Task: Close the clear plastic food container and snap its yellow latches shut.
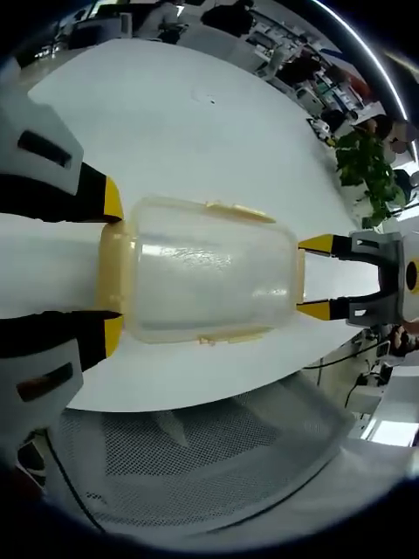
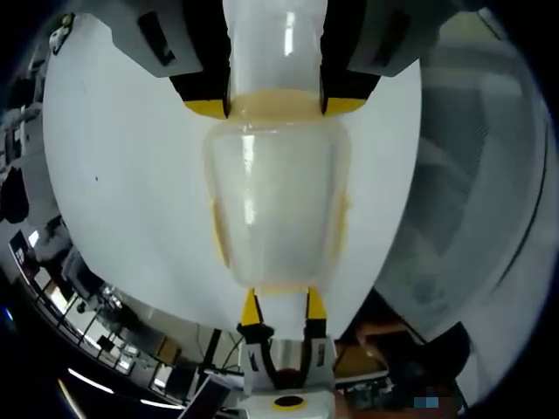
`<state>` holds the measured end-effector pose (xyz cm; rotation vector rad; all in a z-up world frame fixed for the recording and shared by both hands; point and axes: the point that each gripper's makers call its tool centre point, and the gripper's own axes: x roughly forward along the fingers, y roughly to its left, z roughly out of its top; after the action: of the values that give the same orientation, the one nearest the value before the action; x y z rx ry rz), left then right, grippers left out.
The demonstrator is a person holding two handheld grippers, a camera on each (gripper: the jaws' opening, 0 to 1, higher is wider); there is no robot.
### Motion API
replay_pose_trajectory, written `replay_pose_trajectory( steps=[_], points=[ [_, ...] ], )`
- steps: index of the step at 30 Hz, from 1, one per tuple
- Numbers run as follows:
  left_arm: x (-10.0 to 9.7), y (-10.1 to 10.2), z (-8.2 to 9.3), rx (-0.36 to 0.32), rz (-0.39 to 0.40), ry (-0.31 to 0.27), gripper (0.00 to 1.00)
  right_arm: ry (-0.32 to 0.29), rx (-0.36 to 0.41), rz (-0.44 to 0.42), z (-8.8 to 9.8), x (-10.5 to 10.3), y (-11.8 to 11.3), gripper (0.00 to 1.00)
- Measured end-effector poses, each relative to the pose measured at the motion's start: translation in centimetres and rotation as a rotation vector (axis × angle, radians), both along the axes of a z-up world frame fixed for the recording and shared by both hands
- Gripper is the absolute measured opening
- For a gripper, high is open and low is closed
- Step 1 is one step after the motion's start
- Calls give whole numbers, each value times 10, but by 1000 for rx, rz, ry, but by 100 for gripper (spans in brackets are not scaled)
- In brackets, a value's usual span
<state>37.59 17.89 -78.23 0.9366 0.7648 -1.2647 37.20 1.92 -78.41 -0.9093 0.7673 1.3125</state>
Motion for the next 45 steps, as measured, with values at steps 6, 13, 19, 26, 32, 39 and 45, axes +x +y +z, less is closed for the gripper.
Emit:
replay_pose_trajectory(
  steps=[6,13,19,26,32,39,45],
  points=[
    [0,-9,-1,-2,0,5,38,7,0,-1,-1,0,-8,38],
    [1,-19,-2,-3,-1,6,38,9,-2,-1,-2,0,-20,38],
    [-1,-28,-5,-1,9,14,38,20,-7,6,-5,1,-28,38],
    [-3,-38,-6,-5,12,18,38,24,-7,8,-7,-1,-38,38],
    [-4,-45,-7,3,11,19,38,23,-6,7,-10,-2,-44,38],
    [-2,-53,-8,1,21,18,38,22,-4,14,-10,1,-53,38],
    [-2,-62,-8,-3,26,19,38,22,-11,20,-10,3,-61,38]
  ],
)
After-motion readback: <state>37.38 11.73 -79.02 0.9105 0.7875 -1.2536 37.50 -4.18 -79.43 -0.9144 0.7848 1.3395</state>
